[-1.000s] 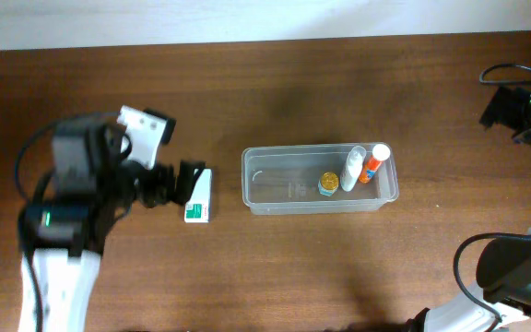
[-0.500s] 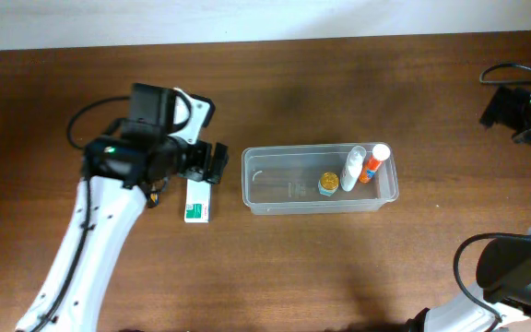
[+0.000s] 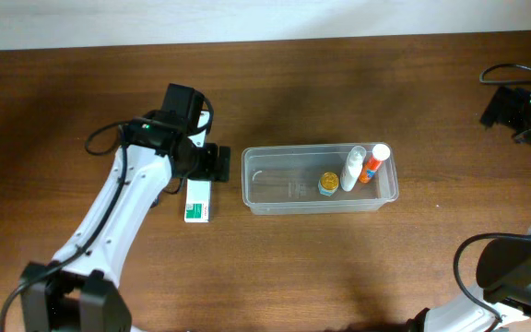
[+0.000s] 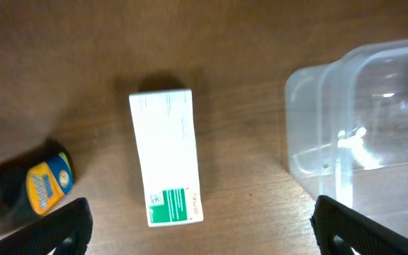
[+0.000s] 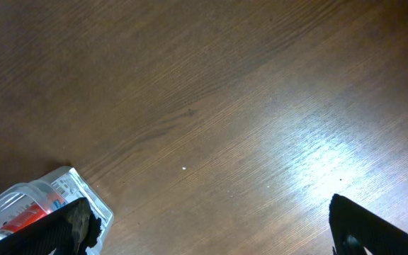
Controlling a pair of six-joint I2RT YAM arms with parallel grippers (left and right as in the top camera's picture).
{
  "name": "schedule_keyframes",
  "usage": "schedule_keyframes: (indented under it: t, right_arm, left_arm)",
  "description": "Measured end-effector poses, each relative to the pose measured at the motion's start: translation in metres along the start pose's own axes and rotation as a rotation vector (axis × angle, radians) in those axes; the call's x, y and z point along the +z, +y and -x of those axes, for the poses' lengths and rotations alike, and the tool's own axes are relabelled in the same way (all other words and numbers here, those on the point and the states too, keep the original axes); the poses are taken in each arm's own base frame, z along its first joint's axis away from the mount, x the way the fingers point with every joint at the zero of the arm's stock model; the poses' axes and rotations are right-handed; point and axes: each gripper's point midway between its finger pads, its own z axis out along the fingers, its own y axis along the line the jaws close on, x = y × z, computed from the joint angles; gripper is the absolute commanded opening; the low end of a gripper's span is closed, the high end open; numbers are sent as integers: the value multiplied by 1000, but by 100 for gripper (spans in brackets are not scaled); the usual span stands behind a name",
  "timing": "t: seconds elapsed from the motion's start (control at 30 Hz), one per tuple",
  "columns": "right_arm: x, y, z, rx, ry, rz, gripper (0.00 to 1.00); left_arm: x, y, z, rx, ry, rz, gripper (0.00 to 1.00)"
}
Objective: Pack container
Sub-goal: 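Lower left gripper around the medicine box and close on it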
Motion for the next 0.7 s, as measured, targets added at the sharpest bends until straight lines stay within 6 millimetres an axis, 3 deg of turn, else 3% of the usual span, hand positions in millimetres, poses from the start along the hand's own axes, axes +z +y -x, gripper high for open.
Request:
schedule_keyframes:
  t: [0.7]
  right_arm:
    - [0, 0, 0, 0, 0, 0, 98]
  left_arm:
    - [49, 8, -29, -69, 206, 53, 99]
